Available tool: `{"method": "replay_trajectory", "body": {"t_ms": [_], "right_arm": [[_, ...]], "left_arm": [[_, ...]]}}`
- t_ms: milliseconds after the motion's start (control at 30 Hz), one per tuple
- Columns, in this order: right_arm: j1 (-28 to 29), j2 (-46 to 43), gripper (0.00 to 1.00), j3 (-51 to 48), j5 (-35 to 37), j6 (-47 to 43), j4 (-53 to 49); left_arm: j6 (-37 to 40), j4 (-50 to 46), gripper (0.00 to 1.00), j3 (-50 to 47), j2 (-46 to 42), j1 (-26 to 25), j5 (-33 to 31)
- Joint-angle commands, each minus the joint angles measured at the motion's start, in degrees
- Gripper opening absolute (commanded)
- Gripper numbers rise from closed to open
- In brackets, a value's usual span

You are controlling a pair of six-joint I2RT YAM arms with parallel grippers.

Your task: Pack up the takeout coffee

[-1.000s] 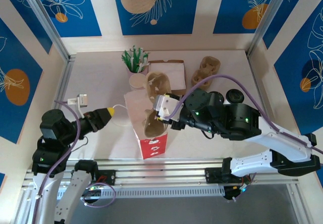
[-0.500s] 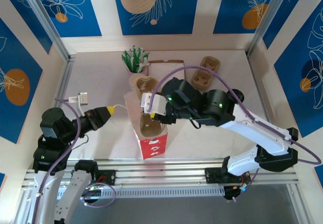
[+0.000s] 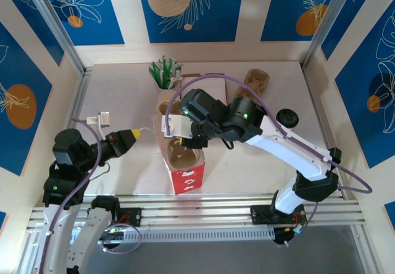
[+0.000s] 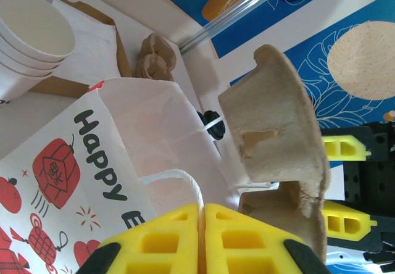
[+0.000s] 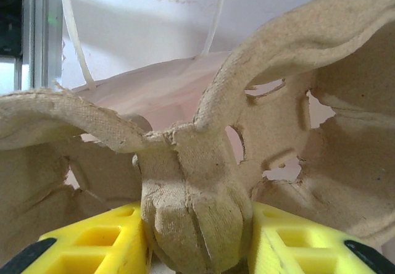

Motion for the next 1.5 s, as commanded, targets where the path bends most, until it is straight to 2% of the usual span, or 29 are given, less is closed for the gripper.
{"method": "replay_trajectory", "body": {"t_ms": [0, 333, 700, 1467], "right_arm": [[-0.4, 1.8, 0.42, 2.8, -1.8, -1.5, -3.9], [-0.9, 6.6, 0.41, 5.2, -2.5, -1.4, -6.3], [-3.1, 7.5, 0.38, 9.8, -4.7, -1.7, -4.4], [-5.9, 11.1, 0.40, 5.7, -3.8, -2.7, -4.1]], "left_arm": [[0.4, 2.1, 0.07, -0.1, 0.6, -0.6, 1.2], [0.9, 2.4, 0.00, 0.4, 1.6, -0.6, 1.2], [2.9, 1.3, 0.00, 1.1, 2.6, -0.6, 1.0], [5.8, -0.4, 0.00, 2.4, 4.1, -0.7, 1.2]]}}
